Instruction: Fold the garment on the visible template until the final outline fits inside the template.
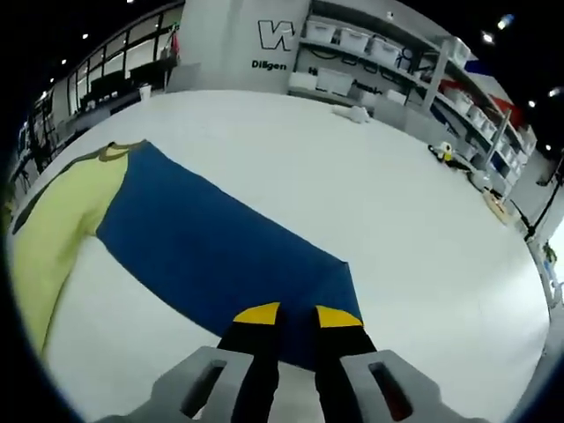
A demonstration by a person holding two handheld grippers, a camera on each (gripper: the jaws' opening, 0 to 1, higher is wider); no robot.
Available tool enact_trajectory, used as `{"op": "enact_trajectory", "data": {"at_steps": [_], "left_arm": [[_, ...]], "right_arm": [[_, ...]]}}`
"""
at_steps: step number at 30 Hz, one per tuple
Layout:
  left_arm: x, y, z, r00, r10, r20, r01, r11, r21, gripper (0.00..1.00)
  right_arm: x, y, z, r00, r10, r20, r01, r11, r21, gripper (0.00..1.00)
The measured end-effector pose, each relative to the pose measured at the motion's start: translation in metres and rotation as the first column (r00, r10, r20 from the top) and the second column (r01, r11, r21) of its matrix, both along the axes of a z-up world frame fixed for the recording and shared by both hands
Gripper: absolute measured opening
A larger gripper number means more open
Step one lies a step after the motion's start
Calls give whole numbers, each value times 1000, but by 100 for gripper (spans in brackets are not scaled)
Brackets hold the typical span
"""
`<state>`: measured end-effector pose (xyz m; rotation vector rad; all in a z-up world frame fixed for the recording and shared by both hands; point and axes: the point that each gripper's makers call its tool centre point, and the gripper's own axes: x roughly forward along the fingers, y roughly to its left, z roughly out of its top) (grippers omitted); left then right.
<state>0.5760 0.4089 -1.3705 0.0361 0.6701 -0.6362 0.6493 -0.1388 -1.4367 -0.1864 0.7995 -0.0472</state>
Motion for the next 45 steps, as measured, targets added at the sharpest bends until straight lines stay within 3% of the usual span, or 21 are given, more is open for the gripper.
{"op": "enact_trajectory", "data": {"at_steps": [2, 4, 12, 17, 21, 25, 33, 39, 41, 45], "left_arm": [[0, 0, 0, 1000, -1, -1, 1, 1000, 1, 32], [1, -2, 0, 1000, -2, -1, 2, 1000, 1, 32], [3, -6, 1, 1000, -10, 0, 10, 1000, -1, 32], [4, -8, 0, 1000, -18, -2, 18, 1000, 1, 32], [3, -8, -1, 1000, -25, -5, 25, 1000, 6, 32], [3, -5, -2, 1000, -26, -9, 26, 1000, 17, 32], [3, 13, -9, 1000, -2, -27, 3, 999, 38, 32], [-1, 13, -18, 999, -13, -47, 15, 999, 43, 31], [-4, 9, -21, 998, -24, -53, 26, 999, 35, 31], [-10, -2, -27, 995, -62, -72, 64, 998, 27, 31]], "right_arm": [[0, -1, 0, 1000, 5, -9, -5, 1000, -8, 0], [0, -6, 5, 1000, -10, 4, 10, 1000, -10, 0], [1, -41, 36, 984, -129, 121, 123, 991, 60, 0], [-16, -76, 39, 949, -283, 137, 263, 953, 148, 0], [-22, -90, 33, 932, -340, 126, 311, 928, 204, 0], [-21, -83, 28, 949, -300, 98, 279, 943, 181, 0], [-16, -82, 20, 959, -279, 58, 268, 952, 145, 0], [-19, -83, 36, 951, -287, 111, 274, 954, 123, 4], [-19, -76, 42, 957, -261, 125, 248, 962, 111, 7], [-14, -46, 57, 967, -172, 191, 142, 977, 161, 6]]}}
